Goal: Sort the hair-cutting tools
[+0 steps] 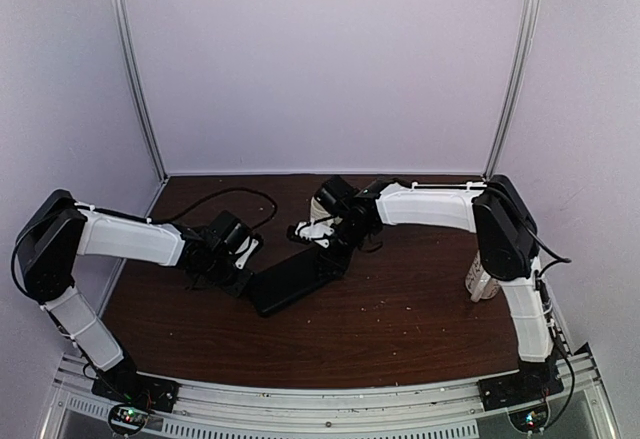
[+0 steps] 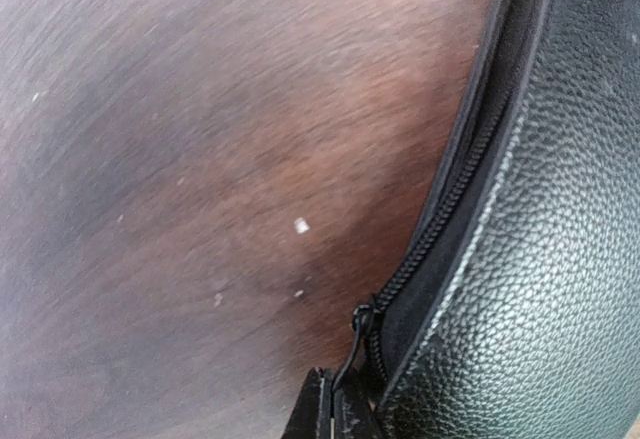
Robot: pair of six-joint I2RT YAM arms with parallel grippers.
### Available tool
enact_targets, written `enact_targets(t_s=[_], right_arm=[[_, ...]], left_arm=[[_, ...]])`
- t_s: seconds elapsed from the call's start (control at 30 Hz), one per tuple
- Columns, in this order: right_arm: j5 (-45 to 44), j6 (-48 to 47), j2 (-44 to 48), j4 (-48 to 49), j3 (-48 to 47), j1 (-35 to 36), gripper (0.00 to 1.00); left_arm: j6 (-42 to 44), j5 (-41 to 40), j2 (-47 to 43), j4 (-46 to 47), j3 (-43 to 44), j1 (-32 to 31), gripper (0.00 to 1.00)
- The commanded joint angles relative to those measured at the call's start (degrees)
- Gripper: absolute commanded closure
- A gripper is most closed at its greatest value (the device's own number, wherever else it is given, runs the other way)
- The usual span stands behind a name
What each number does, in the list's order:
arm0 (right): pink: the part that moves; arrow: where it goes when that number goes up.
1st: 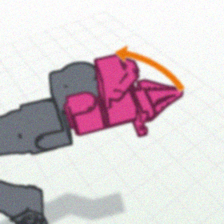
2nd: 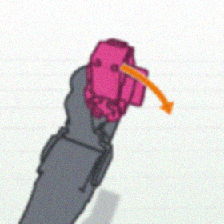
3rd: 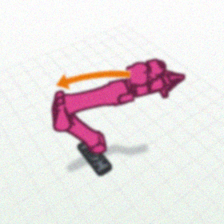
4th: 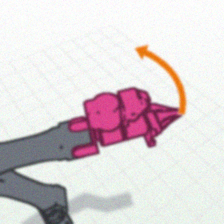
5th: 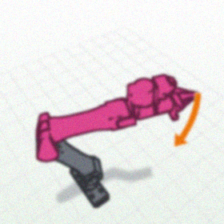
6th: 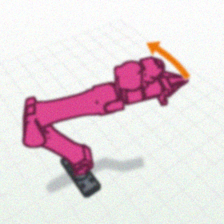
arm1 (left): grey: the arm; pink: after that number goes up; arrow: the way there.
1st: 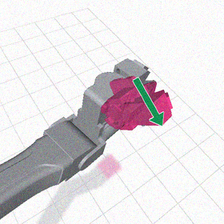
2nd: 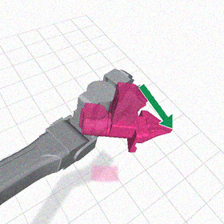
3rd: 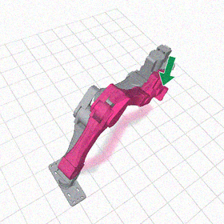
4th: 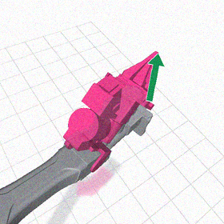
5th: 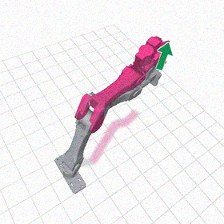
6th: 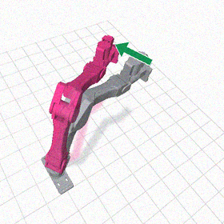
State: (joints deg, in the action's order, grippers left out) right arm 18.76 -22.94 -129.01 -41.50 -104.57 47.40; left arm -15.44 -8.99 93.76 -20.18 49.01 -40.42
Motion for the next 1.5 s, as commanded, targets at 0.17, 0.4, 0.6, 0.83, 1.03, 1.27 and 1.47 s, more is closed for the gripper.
enact_targets(t_s=[0.17,0.4,0.6,0.83,1.03,1.27,1.47], right_arm=[[2.02,-7.85,16.59,1.66,26.64,1.51,0.38],[-1.59,-20.05,25.4,4.5,29.85,4.7,0.19],[-11.57,-27.53,22.12,10.49,29.43,11.82,0.17],[-17.93,-30.01,19.85,17.8,29.15,16.07,0.17],[-20.85,-30.55,15.59,19.15,24.56,16.08,0.17],[-21.18,-31.42,9.51,16.08,20.85,15.52,0.19],[-18.12,-29.96,6.64,9.49,18.11,14.36,0.28]], left_arm=[[4.68,13.91,1.21,12.71,2.12,-0.09,1.0],[6.6,18.79,5.2,12.45,6.44,-1.34,1.0],[6.23,20.01,6.99,11.23,7.5,-1.94,1.0],[6.39,20.6,8.29,9.72,7.55,-1.93,1.0],[7.26,22.32,9.58,8.95,9.05,-1.86,1.0],[8.23,22.02,9.6,7.95,9.15,-1.88,1.0],[7.77,20.53,7.62,8.32,6.62,-1.85,1.0]])
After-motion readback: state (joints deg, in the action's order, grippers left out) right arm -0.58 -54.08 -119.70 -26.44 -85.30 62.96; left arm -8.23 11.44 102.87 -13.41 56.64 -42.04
